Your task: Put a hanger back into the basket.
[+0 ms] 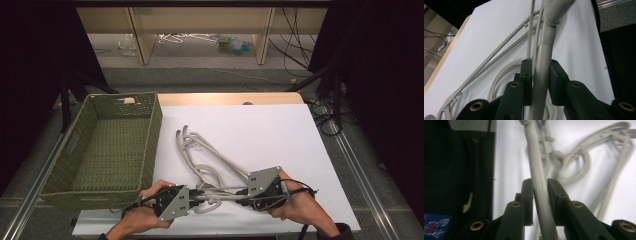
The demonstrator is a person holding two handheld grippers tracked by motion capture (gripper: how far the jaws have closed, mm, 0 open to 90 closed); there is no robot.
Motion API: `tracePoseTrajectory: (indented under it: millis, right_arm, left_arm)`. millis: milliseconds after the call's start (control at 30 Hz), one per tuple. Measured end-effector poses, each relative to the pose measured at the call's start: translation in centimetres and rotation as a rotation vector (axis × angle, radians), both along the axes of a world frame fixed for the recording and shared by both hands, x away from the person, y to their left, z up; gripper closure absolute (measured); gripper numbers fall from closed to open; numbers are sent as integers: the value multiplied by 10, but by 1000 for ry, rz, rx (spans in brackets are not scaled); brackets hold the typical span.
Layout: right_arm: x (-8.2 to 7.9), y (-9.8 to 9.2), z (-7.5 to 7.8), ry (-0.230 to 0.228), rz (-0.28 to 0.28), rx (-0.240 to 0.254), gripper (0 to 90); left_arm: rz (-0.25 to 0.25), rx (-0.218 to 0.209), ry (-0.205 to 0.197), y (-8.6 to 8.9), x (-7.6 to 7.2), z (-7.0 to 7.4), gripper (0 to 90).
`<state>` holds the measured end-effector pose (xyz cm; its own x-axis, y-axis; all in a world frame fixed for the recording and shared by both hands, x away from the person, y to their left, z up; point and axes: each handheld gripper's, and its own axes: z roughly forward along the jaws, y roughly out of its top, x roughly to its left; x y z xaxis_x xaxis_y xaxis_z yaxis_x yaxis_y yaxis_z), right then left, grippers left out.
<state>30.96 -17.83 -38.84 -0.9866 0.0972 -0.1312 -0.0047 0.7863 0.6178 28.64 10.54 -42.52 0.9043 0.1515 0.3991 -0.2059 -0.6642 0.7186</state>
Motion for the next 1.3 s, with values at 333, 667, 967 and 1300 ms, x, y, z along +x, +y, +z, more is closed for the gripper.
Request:
tracePoseTrajectory:
  millis: [333,667,967,1300]
  right_arm:
    - [5,-1,4,-76,-141,40,604]
    - [2,-11,22,-91,-285,181,423]
    - [-8,-13,12,-53,-289,215,371]
    - [-8,-28,-14,-5,-381,258,293]
  left_arm:
    - [90,-74,167,-2,1,11,789]
    - [259,-193,330,18,13,20,789]
    - [344,-272,377,39,14,44,789]
    - [380,-410,389,68,17,75,788]
